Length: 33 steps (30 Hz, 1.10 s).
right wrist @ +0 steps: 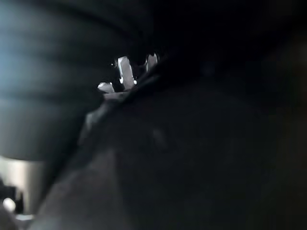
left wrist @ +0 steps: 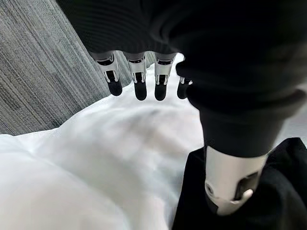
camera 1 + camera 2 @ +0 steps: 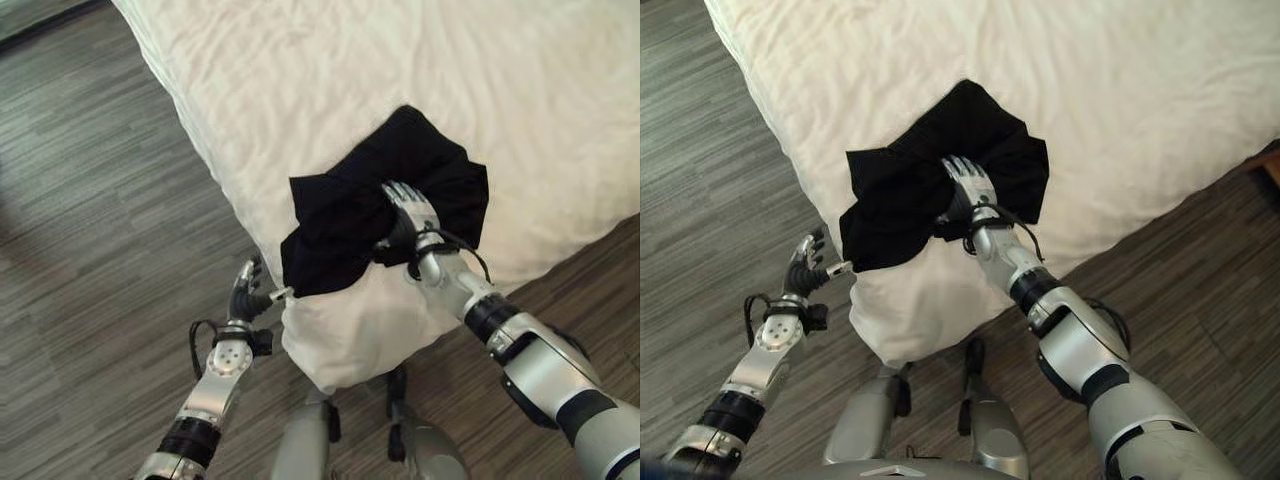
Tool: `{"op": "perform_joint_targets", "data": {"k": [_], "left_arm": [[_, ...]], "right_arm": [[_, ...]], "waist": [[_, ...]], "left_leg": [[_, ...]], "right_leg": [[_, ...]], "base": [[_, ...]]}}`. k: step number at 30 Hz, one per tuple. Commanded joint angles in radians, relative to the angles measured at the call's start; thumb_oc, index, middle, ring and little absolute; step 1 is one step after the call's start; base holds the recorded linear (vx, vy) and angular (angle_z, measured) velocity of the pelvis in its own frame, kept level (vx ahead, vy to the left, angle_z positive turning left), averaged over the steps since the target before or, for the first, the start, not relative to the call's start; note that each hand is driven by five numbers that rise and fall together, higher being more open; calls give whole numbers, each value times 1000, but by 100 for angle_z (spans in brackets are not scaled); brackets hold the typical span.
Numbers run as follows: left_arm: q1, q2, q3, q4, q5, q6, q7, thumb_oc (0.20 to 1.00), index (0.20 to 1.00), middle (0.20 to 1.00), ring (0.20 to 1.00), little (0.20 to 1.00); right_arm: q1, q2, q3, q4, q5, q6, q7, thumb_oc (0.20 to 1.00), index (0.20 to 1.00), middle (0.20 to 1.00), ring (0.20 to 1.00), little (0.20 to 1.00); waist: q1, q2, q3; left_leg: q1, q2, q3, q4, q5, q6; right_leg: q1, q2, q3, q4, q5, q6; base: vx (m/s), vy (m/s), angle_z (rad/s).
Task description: Pick up bed clothes into laundry basket.
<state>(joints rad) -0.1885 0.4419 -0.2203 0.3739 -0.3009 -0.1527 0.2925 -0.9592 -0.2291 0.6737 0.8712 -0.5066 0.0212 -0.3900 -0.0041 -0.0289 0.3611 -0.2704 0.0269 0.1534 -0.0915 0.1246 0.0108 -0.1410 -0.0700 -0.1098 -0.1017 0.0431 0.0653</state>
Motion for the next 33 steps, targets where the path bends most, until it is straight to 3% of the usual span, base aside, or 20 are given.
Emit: {"op": "perform_joint_targets", "data": {"k": [1, 3, 4, 6, 7, 8, 9, 11, 12, 14, 15, 20, 24, 27, 28, 30, 31, 32, 33], "left_arm": [[-67, 15, -32, 19, 7, -52, 7, 1000, 1000, 1000, 1000, 1000], [-77, 19, -35, 25, 10, -48, 7, 1000, 1000, 1000, 1000, 1000], [-83, 37, -14, 29, 9, -48, 0, 1000, 1000, 1000, 1000, 1000], [-68, 20, -15, -7, 26, -44, -26, 1000, 1000, 1000, 1000, 1000], [-42, -25, -18, -58, 32, -39, -6, 1000, 1000, 1000, 1000, 1000], [-28, -28, -17, -64, 29, -40, 11, 1000, 1000, 1000, 1000, 1000], [-19, 1, 6, -44, 13, -41, 1, 1000, 1000, 1000, 1000, 1000], [-16, 2, 12, -55, 14, -43, -18, 1000, 1000, 1000, 1000, 1000], [14, -17, 4, -128, 36, -30, -25, 1000, 1000, 1000, 1000, 1000], [17, -15, 7, -130, 36, -29, -25, 1000, 1000, 1000, 1000, 1000], [29, -16, -4, -130, 18, -29, -19, 1000, 1000, 1000, 1000, 1000], [54, 40, 21, -122, -23, -20, -41, 1000, 1000, 1000, 1000, 1000], [84, 72, 63, -179, -25, -11, -41, 1000, 1000, 1000, 1000, 1000], [86, 78, 75, -202, -35, -14, -42, 1000, 1000, 1000, 1000, 1000], [87, 86, 88, -234, -64, -23, -44, 1000, 1000, 1000, 1000, 1000], [82, 93, 89, -250, -82, -23, -43, 1000, 1000, 1000, 1000, 1000], [76, 97, 85, -255, -75, -17, -41, 1000, 1000, 1000, 1000, 1000], [75, 97, 84, -254, -74, -16, -41, 1000, 1000, 1000, 1000, 1000], [64, 107, 80, -264, -78, -9, -44, 1000, 1000, 1000, 1000, 1000]], "right_arm": [[-27, 21, 29, 130, 79, 47, 76, 200, 200, 200, 200, 200], [-59, 18, 15, 119, 102, 50, 74, 200, 200, 200, 200, 200], [-105, -200, -24, 121, 179, 28, 85, 200, 200, 200, 200, 200], [-26, -196, -34, 28, 165, 16, 99, 200, 200, 200, 200, 200], [102, 7, -14, -31, 84, 21, 50, 200, 200, 200, 200, 200], [114, 8, -44, -37, 84, 16, 18, 200, 200, 200, 200, 200], [48, -233, -106, -43, 175, 3, 30, 200, 200, 200, 200, 200], [83, -265, -113, -99, 194, -11, 58, 200, 200, 200, 200, 200], [121, -134, -108, -251, 106, -5, 38, 200, 200, 200, 200, 200], [121, -129, -108, -250, 104, -4, 38, 200, 200, 200, 200, 200], [95, -108, -156, -229, 109, 0, -26, 200, 200, 200, 200, 200], [-26, -197, -237, -292, 205, 1, -34, 200, 200, 200, 200, 200], [0, -199, -288, -424, 202, 4, -39, 200, 200, 200, 200, 200], [-3, -192, -294, -422, 207, 0, -45, 200, 200, 200, 200, 200], [-11, -192, -304, -410, 217, 1, -49, 200, 200, 200, 200, 200], [-9, -199, -318, -424, 227, 1, -55, 200, 200, 200, 200, 200], [-2, -205, -323, -444, 231, 4, -53, 200, 200, 200, 200, 200], [0, -206, -324, -446, 231, 6, -53, 200, 200, 200, 200, 200], [5, -217, -332, -469, 238, 4, -54, 200, 200, 200, 200, 200]], "waist": [[4, 4, -26], [-2, -2, -31], [-18, -14, -36], [-30, -31, -42], [-31, -33, -43], [-31, -35, -48], [-42, -60, -68], [-45, -71, -72], [-47, -90, -82], [-48, -94, -84], [-46, -107, -100], [-63, -162, -135], [-95, -204, -161], [-102, -215, -170], [-113, -230, -177], [-117, -230, -171], [-118, -228, -171], [-117, -227, -169], [-117, -226, -178]], "left_leg": [[80, 37, 32, 4, -60, -74], [87, 39, 40, 4, -63, -73], [94, 42, 50, 4, -68, -75], [107, 46, 66, 4, -73, -72], [119, 43, 71, 4, -81, -66], [124, 43, 70, 4, -86, -63], [147, 47, 82, 4, -96, -64], [156, 50, 94, 4, -97, -64], [185, 51, 103, 4, -117, -55], [182, 51, 103, 4, -113, -55], [198, 50, 103, 4, -121, -51], [252, 61, 137, 4, -143, -48], [277, 73, 200, 4, -150, -47], [289, 81, 229, 4, -155, -49], [295, 93, 246, 4, -149, -55], [307, 105, 267, 4, -147, -58], [308, 119, 290, 4, -136, -59], [310, 121, 289, 4, -137, -59], [310, 148, 326, 4, -120, -63]], "right_leg": [[-39, -65, 30, 14, 26, 63], [-36, -66, 30, 14, 25, 66], [-33, -66, 29, 14, 22, 72], [-30, -67, 34, 14, 27, 76], [-22, -69, 36, 14, 30, 80], [-19, -71, 31, 14, 32, 80], [-2, -72, 29, 14, 29, 85], [0, -71, 33, 14, 33, 86], [21, -71, 35, 14, 30, 89], [18, -72, 36, 14, 33, 88], [31, -74, 34, 14, 36, 91], [62, -65, 52, 14, 54, 105], [50, -67, 81, 14, 118, 134], [46, -74, 83, 14, 139, 146], [34, -79, 83, 15, 184, 162], [38, -86, 30, 29, 199, 160], [43, -93, -36, 63, 176, 143], [44, -92, -37, 67, 172, 142], [69, -108, -138, 140, 100, 111]], "base": [[-29, 27, -5], [-10, 9, -2], [-31, 21, 0], [-17, 36, 22], [-3, 41, 16], [12, 65, -31], [-1, 39, -41], [28, 54, -13], [41, 57, 2], [24, 41, -27], [57, 60, -31], [76, 87, 0], [27, 95, -41], [2, 49, -64], [-26, 13, -35], [-100, 63, -13], [-131, 57, -5], [-231, 102, -54], [-138, 66, -79]]}}
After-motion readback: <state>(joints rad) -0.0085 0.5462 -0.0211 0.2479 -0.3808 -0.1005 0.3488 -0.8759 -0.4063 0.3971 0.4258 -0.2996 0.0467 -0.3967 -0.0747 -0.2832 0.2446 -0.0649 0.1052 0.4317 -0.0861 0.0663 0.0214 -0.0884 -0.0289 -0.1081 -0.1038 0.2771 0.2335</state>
